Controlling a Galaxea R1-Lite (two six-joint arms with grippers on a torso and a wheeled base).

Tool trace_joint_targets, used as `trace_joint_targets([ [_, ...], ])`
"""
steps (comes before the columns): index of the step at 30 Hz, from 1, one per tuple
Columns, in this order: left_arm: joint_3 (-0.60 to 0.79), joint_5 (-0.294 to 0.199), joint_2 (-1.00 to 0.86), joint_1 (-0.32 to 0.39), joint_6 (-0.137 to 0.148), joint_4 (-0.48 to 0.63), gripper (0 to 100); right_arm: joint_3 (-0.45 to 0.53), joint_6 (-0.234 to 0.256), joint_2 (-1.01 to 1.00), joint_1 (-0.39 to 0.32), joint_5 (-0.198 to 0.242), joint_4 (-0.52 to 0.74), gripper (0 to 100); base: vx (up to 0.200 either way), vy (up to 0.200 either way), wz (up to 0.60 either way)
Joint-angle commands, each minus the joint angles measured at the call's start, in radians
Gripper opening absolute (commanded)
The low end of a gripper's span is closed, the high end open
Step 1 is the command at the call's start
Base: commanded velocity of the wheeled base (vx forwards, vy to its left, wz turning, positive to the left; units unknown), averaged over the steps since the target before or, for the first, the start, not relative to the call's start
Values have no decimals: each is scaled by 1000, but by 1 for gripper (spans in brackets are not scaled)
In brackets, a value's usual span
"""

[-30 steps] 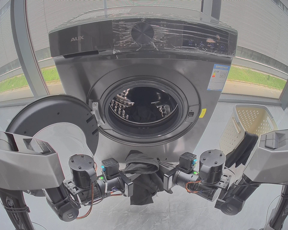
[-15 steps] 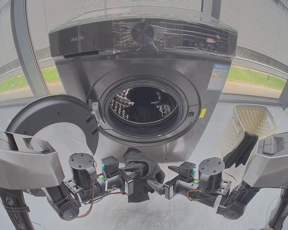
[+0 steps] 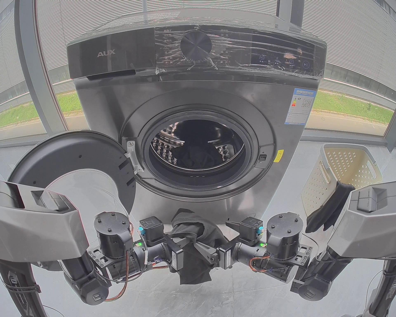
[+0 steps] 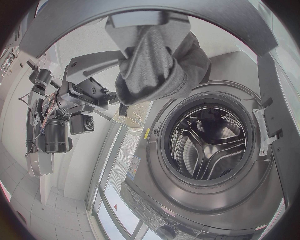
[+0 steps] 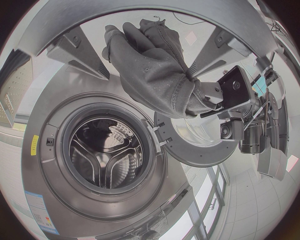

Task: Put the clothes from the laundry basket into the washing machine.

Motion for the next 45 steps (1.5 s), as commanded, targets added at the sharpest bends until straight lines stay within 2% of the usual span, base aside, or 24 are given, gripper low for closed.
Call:
trace_joint_targets([
  [1, 5, -1, -1, 1, 0, -1, 0, -9, -1, 7, 1, -1, -3, 100, 0, 0, 0],
  [2, 5, -1, -1, 1, -2, -1, 0, -10, 1, 7, 1, -1, -3, 100, 0, 0, 0],
  [3, 6, -1, -1, 0, -2, -1, 0, -12, 1, 7, 1, -1, -3, 0, 0, 0, 0],
  [13, 9, -2, 3, -17, -2, -1, 0, -22, 2, 4, 1, -1, -24, 0, 0, 0, 0],
  [20, -1, -4, -3, -14, -5, -1, 0, 22, 1, -38, -11, 2, -29, 0, 0, 0, 0],
  [24, 11, -10, -9, -12, 0, -2, 0, 41, 2, -62, -22, 16, -64, 0, 0, 0, 0],
  [25, 15, -11, -9, -15, -3, -2, 0, 39, 6, -68, -34, 45, -85, 0, 0, 0, 0],
  [26, 18, -11, -7, -17, -7, -2, 100, 34, 6, -75, -39, 53, -88, 0, 0, 0, 0],
  [31, 31, -14, -4, -25, -22, -2, 100, -21, 9, -91, -47, 53, -93, 0, 0, 0, 0],
  [37, 23, -14, 9, -22, -19, -2, 100, -82, 10, -115, -47, 42, -95, 0, 0, 0, 0],
  [42, 31, -13, 23, -11, -14, -2, 100, -85, 10, -121, -50, 37, -92, 0, 0, 0, 0],
  [45, 31, -5, 34, 0, -11, -2, 100, -88, 9, -121, -61, 17, -90, 0, 0, 0, 0],
])
